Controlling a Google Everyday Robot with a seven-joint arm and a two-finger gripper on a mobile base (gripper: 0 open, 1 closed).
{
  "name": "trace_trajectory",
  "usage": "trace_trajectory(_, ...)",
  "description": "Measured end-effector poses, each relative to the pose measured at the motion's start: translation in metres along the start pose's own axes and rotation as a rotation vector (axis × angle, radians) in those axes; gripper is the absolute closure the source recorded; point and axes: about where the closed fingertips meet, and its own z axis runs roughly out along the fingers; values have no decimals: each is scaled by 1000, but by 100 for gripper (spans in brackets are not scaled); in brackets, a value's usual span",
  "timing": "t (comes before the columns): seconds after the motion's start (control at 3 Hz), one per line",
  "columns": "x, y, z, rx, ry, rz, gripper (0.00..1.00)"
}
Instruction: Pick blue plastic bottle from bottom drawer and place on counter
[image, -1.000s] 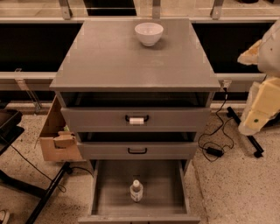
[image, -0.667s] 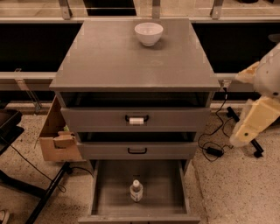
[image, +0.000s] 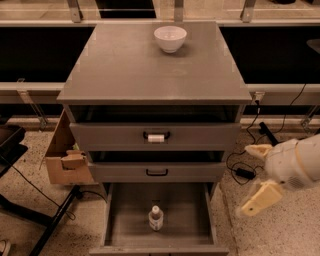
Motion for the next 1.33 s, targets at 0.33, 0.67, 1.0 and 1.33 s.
trace_trajectory(0.33,30,-5,63,19,-172,29,0)
trace_trajectory(0.67,40,-24,79,80,-203,23,0)
trace_trajectory(1.0,37,-24,82,80,-217,21,0)
trace_trajectory(1.33,26,-35,109,98,-322,31,0)
